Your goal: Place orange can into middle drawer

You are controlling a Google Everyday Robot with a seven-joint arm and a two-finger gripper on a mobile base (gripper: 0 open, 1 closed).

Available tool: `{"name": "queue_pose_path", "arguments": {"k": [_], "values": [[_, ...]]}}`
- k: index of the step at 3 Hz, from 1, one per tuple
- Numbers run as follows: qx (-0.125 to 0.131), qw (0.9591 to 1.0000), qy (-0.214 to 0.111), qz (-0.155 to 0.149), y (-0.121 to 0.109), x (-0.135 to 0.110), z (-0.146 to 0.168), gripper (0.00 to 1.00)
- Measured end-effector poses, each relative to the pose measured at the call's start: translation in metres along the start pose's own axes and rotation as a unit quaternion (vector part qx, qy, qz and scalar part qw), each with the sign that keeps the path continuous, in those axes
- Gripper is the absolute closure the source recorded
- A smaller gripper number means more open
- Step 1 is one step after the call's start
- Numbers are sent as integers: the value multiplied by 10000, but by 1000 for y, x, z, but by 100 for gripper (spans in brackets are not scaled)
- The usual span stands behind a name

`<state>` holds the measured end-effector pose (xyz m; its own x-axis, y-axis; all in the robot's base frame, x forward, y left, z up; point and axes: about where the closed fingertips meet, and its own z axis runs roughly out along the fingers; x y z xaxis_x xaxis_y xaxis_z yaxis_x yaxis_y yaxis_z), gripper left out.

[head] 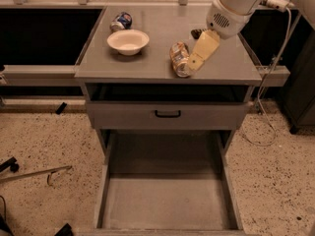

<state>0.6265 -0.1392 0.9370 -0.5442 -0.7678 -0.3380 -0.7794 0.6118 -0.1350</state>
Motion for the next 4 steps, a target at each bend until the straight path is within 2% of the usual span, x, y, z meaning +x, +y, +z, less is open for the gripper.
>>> {"name": "queue_pose_path", "arguments": {"k": [1, 2, 4], "values": [[-134, 9991, -146, 384, -11, -15, 12, 0], [-206, 9940, -430, 988, -27, -38, 26, 0], [-182, 9933, -402, 1072, -27, -39, 30, 0]]}}
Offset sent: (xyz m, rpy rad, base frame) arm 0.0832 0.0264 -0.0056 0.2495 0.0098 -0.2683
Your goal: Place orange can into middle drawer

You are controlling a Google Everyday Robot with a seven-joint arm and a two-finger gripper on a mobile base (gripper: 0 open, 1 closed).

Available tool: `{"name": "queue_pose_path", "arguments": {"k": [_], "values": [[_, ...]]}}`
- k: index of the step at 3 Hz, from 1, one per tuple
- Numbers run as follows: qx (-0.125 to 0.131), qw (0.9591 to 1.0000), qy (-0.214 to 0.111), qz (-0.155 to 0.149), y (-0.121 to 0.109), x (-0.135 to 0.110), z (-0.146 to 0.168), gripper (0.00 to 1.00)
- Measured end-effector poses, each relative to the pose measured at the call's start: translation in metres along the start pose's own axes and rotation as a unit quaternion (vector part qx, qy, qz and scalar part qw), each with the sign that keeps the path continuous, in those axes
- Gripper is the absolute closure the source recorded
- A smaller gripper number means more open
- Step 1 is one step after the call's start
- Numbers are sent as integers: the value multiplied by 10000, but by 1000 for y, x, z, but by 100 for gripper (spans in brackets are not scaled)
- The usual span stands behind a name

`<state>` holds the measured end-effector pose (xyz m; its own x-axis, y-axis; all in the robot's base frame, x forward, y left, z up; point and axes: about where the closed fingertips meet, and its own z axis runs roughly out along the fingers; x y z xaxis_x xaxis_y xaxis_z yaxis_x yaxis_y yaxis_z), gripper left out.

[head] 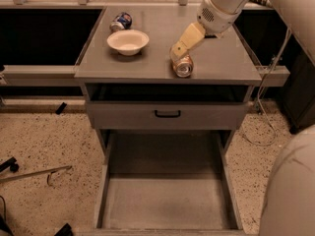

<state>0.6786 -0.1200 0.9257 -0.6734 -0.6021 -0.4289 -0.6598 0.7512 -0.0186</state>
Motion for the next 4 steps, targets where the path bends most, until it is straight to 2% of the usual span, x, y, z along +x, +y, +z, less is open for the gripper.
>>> {"name": "queue_pose_path", "arguments": {"k": [1, 2, 3, 4], "values": [[68, 9983, 75, 574, -10, -7, 25, 0], [124, 9907, 34, 1353, -20, -22, 47, 0], [118, 9883, 45, 1522, -19, -22, 49, 0], [87, 9880, 117, 1540, -16, -21, 60, 0]]}}
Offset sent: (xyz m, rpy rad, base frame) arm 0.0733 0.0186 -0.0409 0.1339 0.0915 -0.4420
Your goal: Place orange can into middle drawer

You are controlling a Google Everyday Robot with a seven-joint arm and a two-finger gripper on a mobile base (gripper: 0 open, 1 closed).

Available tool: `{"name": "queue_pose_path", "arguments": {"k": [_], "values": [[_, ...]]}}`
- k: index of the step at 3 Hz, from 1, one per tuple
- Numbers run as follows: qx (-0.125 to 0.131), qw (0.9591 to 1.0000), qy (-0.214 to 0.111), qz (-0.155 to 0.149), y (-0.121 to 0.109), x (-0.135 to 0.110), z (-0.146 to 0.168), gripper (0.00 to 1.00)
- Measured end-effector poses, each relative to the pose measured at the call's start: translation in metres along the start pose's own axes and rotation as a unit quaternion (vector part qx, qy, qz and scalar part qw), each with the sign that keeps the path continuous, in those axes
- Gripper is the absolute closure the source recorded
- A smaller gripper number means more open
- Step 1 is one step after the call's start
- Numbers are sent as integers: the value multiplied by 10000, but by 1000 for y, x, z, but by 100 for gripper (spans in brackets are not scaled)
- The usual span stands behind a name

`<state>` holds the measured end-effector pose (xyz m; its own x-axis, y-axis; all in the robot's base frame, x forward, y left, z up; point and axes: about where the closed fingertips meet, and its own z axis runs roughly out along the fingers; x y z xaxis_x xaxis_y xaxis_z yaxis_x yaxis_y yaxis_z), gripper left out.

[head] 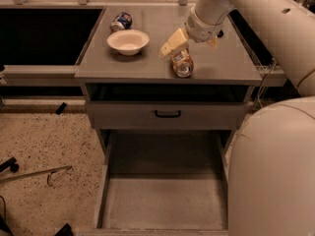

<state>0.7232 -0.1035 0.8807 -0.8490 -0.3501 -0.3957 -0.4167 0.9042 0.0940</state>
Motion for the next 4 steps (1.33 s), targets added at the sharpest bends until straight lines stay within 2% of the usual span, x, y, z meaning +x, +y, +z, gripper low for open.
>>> {"name": "queue_pose_path", "arguments": {"k": [2, 4], "values": [[39, 9998, 203, 20, 7, 6, 25, 0], [232, 9990, 372, 11, 10, 8, 43, 0]]}}
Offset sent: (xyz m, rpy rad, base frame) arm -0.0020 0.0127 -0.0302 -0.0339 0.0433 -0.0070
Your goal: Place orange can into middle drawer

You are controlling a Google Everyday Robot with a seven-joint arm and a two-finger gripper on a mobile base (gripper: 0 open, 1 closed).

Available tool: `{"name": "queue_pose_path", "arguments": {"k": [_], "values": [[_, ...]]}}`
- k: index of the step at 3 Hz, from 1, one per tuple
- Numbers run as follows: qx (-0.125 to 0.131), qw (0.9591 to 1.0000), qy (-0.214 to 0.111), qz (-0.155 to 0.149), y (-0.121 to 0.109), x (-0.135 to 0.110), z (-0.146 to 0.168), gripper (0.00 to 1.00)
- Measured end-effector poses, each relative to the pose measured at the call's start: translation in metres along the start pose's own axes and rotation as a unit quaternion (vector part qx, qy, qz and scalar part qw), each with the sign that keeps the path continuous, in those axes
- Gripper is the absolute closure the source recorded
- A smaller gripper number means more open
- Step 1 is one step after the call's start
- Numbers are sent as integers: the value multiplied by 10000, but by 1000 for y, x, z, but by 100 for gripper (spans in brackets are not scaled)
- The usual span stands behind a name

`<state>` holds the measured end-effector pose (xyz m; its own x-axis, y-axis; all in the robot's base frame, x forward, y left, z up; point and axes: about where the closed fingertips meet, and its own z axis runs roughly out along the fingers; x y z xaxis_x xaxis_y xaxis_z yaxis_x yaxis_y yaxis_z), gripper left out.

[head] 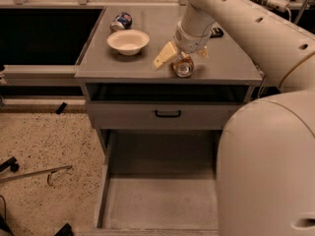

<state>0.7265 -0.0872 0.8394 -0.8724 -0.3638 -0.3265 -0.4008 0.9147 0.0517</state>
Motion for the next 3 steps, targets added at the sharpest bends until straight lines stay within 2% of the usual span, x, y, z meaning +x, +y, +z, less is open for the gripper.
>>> {"name": "queue_pose_path", "arguments": {"k": [1, 2, 3], "values": [[93, 9998, 159, -12, -1, 3, 8, 0], [164, 9994, 305, 38, -5, 9, 16, 17], [164, 9994, 305, 38, -5, 9, 16, 40]]}}
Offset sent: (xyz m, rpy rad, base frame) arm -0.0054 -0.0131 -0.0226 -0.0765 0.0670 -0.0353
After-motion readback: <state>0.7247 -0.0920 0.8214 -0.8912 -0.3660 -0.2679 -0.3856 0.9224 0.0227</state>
